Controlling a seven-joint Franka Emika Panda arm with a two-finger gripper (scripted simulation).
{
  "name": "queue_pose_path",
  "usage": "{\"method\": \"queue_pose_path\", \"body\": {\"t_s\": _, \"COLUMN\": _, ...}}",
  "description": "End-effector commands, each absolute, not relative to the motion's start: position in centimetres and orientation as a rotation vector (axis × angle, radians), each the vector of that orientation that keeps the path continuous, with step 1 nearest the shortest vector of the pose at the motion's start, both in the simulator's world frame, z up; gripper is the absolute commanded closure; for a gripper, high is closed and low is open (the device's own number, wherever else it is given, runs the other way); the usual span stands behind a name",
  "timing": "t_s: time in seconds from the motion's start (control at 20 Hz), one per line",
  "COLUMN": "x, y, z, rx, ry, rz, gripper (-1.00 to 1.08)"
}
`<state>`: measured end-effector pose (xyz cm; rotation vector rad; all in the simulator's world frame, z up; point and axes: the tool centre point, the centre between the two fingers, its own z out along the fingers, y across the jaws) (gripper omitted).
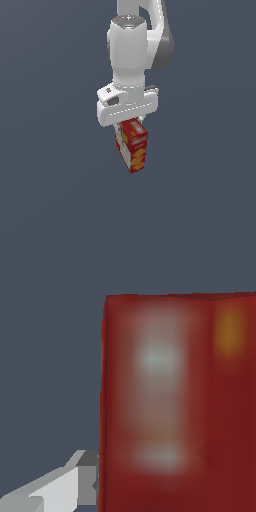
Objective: Pick up the object and move it to a goal position.
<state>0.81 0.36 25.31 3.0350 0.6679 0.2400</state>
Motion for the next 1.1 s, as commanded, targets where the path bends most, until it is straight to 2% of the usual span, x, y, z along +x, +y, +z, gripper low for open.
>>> {"method": "queue_pose_path", "body": {"t_s": 0.0, "x": 1.6, "y": 0.0, "z": 28.2, "rx": 3.01, "ry": 0.676, "rz": 0.348, "gripper": 1.08}}
{"method": "queue_pose_path", "body": {"t_s": 0.3, "x": 2.6, "y": -1.1, "z": 36.8, "rx": 2.919, "ry": 0.698, "rz": 0.656, "gripper": 1.08}}
{"method": "queue_pose_path", "body": {"t_s": 0.65, "x": 1.5, "y": -2.4, "z": 46.5, "rx": 2.782, "ry": 0.712, "rz": 0.993, "gripper": 1.08}}
{"method": "queue_pose_path", "body": {"t_s": 1.05, "x": -0.7, "y": -3.5, "z": 53.0, "rx": 2.668, "ry": 0.718, "rz": 1.22, "gripper": 1.08}}
